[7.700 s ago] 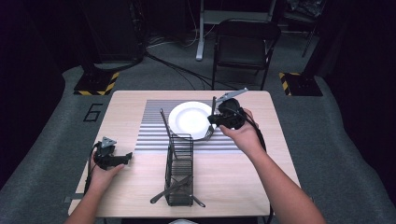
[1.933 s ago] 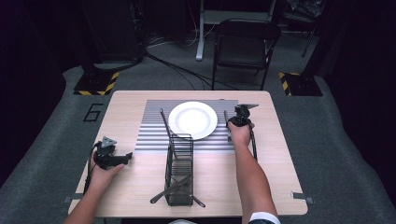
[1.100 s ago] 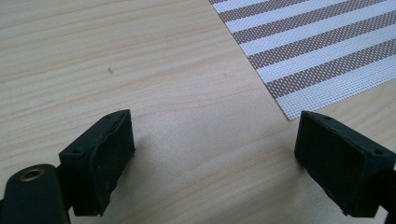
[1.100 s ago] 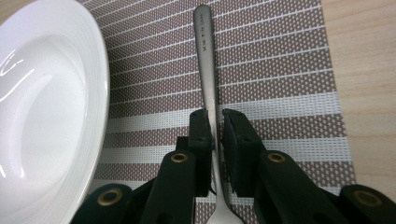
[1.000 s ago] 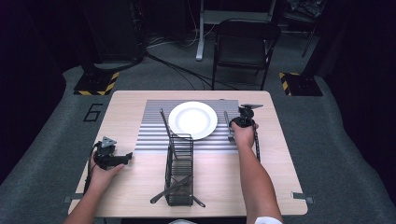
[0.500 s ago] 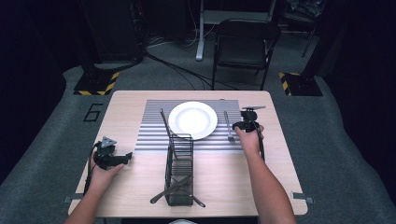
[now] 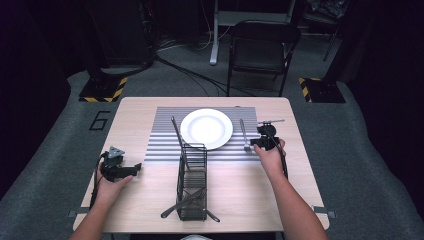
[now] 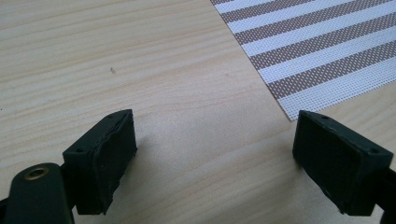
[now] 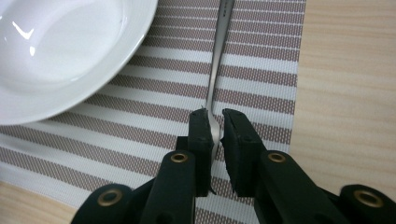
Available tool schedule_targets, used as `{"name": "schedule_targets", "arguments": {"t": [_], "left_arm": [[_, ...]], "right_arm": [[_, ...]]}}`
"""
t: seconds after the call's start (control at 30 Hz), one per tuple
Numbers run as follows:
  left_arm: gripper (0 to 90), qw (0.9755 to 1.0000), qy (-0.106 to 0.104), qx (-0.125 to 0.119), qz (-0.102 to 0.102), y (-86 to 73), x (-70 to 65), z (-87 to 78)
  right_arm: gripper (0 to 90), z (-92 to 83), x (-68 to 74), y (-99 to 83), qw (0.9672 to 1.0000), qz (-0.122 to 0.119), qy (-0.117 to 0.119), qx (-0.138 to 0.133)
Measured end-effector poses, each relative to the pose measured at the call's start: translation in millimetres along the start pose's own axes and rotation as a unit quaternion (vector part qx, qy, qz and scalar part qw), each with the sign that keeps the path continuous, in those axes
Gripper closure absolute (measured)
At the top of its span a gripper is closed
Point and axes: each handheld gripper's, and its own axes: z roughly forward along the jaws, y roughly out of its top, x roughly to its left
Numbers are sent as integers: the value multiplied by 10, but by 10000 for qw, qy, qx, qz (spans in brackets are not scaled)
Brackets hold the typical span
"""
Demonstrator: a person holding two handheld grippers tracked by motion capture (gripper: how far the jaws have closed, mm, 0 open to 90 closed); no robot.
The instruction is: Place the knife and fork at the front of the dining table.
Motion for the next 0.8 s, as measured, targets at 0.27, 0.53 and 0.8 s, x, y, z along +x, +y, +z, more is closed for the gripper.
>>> {"name": "schedule_targets", "arguments": {"t": [0.27, 0.53, 0.8], "left_arm": [[134, 10000, -1, -7, -2, -1, -1, 0], [134, 10000, 1, -5, 0, -1, -1, 0], [134, 10000, -1, -2, 0, -1, -1, 0]], "right_arm": [[845, 26, -29, -163, 9998, -58, 3, 169], [849, 48, -47, -251, 9998, -36, 47, 184], [848, 2, -12, -325, 9996, -18, 262, 128]]}}
